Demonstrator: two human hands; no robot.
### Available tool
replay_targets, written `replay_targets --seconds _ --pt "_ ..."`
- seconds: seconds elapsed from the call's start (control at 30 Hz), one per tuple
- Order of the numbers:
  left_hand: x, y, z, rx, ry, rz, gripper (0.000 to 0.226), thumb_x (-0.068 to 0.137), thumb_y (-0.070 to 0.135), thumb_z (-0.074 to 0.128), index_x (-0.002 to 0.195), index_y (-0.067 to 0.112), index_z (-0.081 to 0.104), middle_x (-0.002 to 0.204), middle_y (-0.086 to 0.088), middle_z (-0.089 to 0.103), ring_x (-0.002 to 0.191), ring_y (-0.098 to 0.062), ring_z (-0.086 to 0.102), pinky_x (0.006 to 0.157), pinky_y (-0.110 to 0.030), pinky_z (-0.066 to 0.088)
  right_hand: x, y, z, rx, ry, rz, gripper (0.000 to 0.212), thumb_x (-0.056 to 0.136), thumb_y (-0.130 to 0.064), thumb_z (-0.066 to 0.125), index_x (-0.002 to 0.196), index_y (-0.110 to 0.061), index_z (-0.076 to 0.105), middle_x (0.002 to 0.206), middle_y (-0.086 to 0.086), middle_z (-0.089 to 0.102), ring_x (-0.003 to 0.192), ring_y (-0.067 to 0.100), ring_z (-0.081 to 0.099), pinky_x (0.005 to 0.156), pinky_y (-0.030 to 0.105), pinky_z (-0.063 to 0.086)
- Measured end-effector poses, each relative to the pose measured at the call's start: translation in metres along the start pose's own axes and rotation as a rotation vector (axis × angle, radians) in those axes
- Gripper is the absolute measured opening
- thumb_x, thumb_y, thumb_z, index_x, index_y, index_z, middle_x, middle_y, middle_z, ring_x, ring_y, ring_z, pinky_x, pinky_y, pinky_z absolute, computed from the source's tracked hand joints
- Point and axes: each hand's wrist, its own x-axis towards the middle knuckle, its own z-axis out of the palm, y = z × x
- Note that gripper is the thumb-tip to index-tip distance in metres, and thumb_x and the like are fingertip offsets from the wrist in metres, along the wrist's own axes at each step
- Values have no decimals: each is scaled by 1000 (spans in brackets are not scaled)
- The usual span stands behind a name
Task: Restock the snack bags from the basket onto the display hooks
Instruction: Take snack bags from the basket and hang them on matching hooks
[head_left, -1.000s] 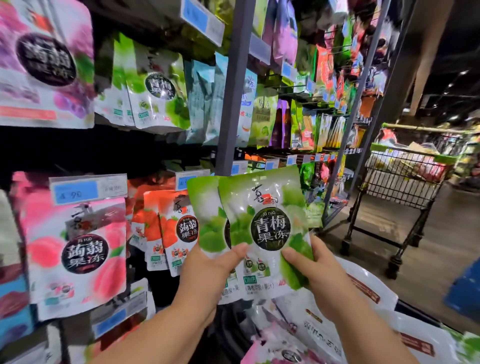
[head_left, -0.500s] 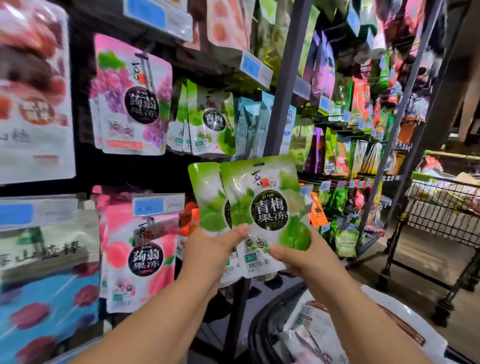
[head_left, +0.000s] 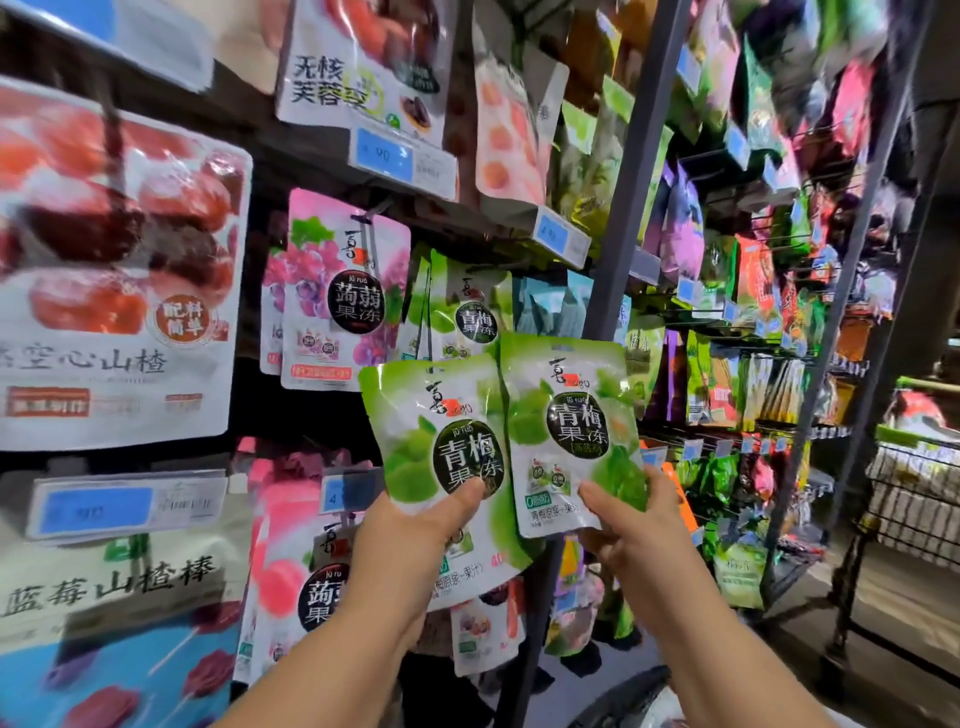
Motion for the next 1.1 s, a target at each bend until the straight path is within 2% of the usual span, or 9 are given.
replay_targets --seconds 0.1,0.23,0.4,0.5,0.67,0.83,0.97,1.03,1.1 --pt "8 9 -8 56 -12 46 29 71 24 87 98 22 77 96 1 78 94 -22 74 98 -52 51 21 -8 11 59 24 -10 64 90 -3 66 129 -38 30 113 3 63 94 27 71 77 36 56" --pt "16 21 -16 112 -35 106 33 62 38 81 95 33 77 95 1 78 92 -23 74 95 -52 52 50 -18 27 104 33 -38 61 91 -4 66 131 -36 32 106 -2 65 83 19 68 70 33 53" --pt "29 22 -29 188 -12 150 22 62 37 85 81 31 77 77 0 76 68 -19 66 69 -33 51 82 -26 46 154 62 -37 55 91 -4 67 123 -35 35 99 3 64 70 20 61 64 33 48" --pt "37 24 -34 176 5 145 39 52 43 83 89 33 77 88 -1 78 88 -28 73 84 -45 56 95 -28 54 166 64 -31 55 91 -7 67 126 -36 36 99 3 63 72 21 59 67 31 48" --pt "53 26 -44 235 30 178 55 35 59 85 86 42 77 87 3 78 89 -27 73 91 -53 54 111 -26 63 182 44 -38 56 92 -11 67 129 -37 35 105 1 63 74 20 59 70 32 48" --pt "63 33 -51 316 83 215 31 46 50 79 75 55 72 80 15 76 87 -16 71 86 -38 53 120 -23 69 191 50 -72 60 90 -11 69 133 -37 35 111 1 61 84 21 60 68 32 49" --pt "64 37 -50 314 84 212 16 68 36 89 71 43 75 72 21 73 77 -9 68 71 -27 50 124 -21 72 207 57 -99 60 90 -11 69 133 -38 37 112 1 62 80 18 61 64 29 51" --pt "64 37 -50 321 79 213 20 74 23 84 68 39 75 69 21 72 72 -6 66 64 -24 44 126 -22 73 221 63 -106 57 91 -11 68 131 -38 38 110 1 63 75 17 60 63 28 50" --pt "64 37 -49 329 61 212 29 75 22 84 72 49 74 75 17 75 75 -9 69 67 -27 47 127 -23 73 225 68 -105 55 92 -11 67 131 -37 38 108 1 62 71 17 58 65 29 48"
